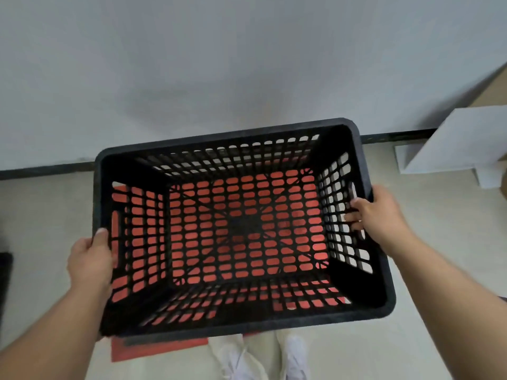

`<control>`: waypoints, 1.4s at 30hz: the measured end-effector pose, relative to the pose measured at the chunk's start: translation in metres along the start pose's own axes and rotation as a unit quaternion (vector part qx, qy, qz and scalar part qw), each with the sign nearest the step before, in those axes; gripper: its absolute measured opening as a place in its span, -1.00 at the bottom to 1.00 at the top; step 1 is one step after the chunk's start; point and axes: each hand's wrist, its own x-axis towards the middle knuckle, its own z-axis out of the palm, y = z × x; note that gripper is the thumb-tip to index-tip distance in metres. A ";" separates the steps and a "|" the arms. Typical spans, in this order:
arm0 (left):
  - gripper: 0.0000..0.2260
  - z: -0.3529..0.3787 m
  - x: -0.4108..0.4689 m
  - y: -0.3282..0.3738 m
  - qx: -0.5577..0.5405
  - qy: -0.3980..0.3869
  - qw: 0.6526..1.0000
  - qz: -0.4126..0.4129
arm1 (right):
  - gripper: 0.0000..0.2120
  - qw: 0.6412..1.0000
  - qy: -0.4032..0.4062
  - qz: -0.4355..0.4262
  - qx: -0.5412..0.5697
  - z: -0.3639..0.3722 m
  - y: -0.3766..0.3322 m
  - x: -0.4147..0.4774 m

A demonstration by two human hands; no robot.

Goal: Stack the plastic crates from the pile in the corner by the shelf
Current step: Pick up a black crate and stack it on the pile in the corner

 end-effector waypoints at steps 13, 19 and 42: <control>-0.67 0.006 0.091 -0.086 -0.003 -0.045 0.999 -0.024 | -0.83 0.998 -0.038 -0.012 -0.049 0.132 0.037 0.051; -0.60 -0.011 0.095 -0.107 0.009 -0.124 0.990 -0.073 | -0.75 0.999 0.000 -0.028 -0.030 0.127 0.050 0.026; -0.71 -0.023 0.062 -0.084 -0.040 -0.051 0.995 -0.069 | -0.69 0.999 0.047 -0.005 0.009 0.126 0.033 0.000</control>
